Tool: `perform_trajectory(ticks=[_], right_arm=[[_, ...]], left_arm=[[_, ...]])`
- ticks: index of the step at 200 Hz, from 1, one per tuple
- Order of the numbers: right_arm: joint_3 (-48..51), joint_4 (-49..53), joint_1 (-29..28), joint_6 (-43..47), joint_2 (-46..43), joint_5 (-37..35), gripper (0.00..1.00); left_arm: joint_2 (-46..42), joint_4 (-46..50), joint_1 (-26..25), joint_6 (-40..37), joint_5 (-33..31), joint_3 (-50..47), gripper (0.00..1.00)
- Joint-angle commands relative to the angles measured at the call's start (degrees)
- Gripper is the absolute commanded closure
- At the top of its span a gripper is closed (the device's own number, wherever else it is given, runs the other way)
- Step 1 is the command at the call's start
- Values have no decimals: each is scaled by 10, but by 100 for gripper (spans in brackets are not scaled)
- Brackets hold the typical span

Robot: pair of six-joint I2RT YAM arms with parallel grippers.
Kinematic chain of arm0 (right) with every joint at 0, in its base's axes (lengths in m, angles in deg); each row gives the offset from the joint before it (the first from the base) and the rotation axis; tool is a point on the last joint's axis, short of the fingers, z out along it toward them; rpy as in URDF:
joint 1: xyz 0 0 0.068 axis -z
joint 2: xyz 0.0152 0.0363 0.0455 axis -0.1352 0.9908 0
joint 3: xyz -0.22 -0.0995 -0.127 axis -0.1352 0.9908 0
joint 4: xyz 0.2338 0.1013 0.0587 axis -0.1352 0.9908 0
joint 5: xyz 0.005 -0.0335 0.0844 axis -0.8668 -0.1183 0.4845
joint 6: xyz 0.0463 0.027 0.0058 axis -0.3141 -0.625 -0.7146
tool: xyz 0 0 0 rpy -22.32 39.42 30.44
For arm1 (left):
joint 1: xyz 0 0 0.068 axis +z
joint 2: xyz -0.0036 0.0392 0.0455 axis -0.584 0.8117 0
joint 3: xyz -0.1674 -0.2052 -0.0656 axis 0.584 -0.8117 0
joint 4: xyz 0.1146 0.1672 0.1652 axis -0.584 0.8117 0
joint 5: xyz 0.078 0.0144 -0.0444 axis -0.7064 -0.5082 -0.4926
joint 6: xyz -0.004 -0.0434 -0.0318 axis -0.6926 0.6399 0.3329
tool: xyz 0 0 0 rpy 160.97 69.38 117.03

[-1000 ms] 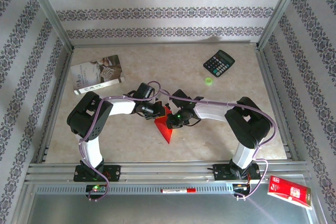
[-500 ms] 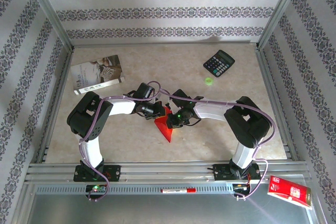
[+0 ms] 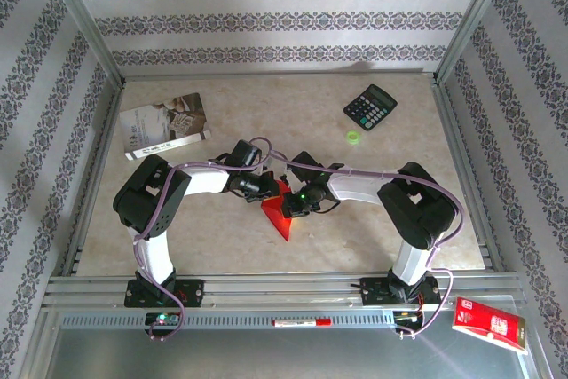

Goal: Fold a paper plane with a square sheet of paper (pick it up from the middle)
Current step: Third fold the triangle at the center of the table.

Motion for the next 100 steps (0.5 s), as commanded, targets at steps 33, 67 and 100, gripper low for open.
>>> perform_trajectory(ticks=[33, 67, 100], right_arm=[[20, -10, -8, -8, 2, -8, 94], [27, -10, -8, -10, 5, -16, 94], [43, -10, -7, -16, 2, -25, 94]], left_arm=[[23, 46, -6, -15, -18, -1, 96], [16, 48, -6, -13, -18, 2, 94], [-16, 64, -4, -9, -24, 22, 90]])
